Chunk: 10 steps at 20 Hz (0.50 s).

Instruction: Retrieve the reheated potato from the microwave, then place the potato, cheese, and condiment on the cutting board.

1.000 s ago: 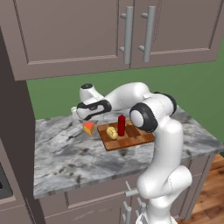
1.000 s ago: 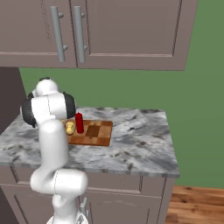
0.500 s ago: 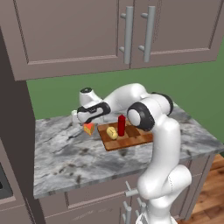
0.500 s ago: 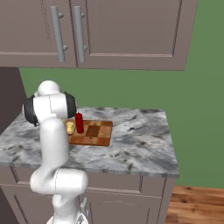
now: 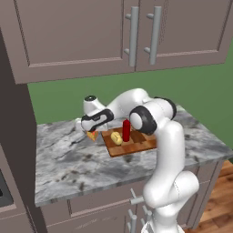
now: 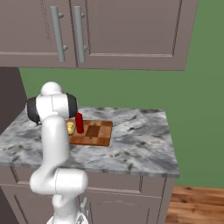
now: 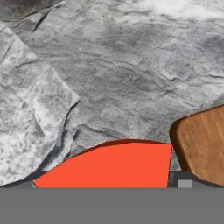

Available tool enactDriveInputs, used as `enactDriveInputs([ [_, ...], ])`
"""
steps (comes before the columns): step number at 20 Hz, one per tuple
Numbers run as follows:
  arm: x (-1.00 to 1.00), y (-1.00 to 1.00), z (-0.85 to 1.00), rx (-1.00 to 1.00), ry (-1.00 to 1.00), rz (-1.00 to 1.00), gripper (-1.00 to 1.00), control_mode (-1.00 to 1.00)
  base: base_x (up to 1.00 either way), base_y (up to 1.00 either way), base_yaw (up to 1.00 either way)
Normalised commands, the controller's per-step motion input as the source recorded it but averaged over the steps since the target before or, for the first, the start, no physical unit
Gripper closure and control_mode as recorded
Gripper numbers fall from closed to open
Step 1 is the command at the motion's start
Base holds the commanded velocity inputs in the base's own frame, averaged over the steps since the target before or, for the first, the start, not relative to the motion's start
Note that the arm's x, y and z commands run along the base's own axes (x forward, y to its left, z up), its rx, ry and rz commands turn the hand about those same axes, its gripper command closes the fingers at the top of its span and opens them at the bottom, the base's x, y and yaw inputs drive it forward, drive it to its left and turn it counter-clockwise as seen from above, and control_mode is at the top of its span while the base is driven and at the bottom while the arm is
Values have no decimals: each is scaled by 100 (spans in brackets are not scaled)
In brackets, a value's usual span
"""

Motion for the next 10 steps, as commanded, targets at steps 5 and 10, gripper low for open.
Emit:
enactDriveInputs([
  [5, 11, 0, -14, 0, 0, 0, -100, -100, 0, 0, 0],
  [10, 8, 1, 0, 0, 0, 0, 100, -100, 0, 0, 0],
])
